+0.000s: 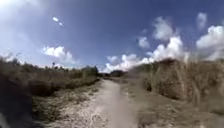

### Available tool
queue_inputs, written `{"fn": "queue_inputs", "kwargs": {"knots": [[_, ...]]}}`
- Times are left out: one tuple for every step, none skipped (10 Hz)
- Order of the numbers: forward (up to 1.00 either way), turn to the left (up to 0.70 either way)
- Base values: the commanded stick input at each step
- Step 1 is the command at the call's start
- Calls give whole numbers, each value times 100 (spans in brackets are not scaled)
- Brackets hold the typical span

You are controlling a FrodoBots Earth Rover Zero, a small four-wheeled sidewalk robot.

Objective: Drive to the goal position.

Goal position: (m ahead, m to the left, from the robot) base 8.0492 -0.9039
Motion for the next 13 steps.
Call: {"fn": "queue_inputs", "kwargs": {"knots": [[60,0],[60,0],[60,0],[60,0],[60,0],[60,0],[60,0],[60,0],[60,0],[60,0],[60,0],[60,0],[60,0]]}}
